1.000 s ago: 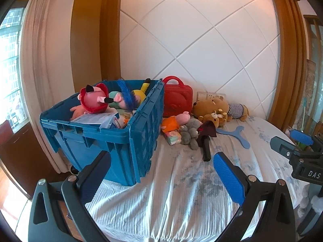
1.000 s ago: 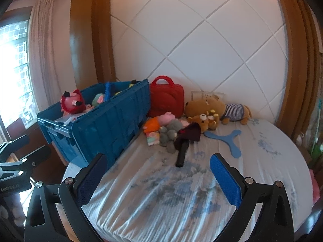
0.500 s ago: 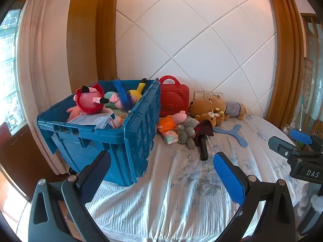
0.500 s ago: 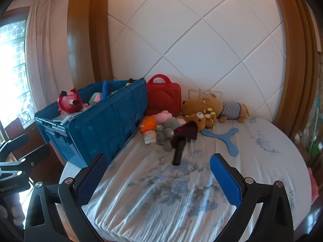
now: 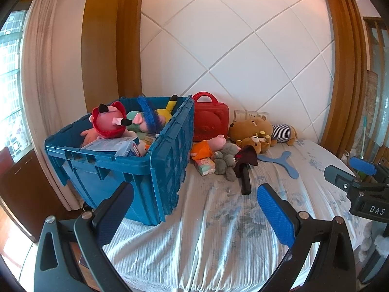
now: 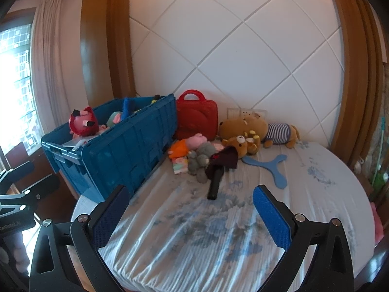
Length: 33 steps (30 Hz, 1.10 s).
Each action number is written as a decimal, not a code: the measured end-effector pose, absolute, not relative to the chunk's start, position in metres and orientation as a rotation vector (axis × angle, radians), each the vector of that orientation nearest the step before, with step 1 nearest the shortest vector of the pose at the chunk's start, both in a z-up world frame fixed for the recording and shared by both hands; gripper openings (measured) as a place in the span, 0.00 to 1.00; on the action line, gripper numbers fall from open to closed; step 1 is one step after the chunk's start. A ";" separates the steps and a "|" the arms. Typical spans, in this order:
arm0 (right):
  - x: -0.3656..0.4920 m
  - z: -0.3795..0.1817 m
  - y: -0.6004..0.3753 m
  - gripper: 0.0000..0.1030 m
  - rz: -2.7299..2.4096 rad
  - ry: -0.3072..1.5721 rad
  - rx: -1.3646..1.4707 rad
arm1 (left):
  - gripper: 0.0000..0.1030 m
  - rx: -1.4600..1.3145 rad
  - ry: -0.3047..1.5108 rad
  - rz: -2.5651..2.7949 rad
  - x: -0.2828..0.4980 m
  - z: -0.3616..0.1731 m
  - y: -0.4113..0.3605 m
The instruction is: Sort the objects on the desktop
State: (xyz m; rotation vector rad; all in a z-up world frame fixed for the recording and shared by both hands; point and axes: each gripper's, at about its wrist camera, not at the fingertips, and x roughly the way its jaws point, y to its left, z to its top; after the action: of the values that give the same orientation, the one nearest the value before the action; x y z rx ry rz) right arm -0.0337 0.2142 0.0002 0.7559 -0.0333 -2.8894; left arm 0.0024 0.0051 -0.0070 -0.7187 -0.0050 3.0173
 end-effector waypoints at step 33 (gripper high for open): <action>-0.065 -0.024 0.265 1.00 -2.937 -0.133 0.702 | 1.00 -0.853 -0.083 2.938 -0.070 -0.037 0.036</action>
State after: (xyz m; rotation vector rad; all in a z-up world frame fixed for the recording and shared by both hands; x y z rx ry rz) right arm -0.0652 0.2650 -0.0244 0.7020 -0.1332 -2.9372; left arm -0.0697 0.0362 -0.0371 -0.8529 -0.0826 2.9383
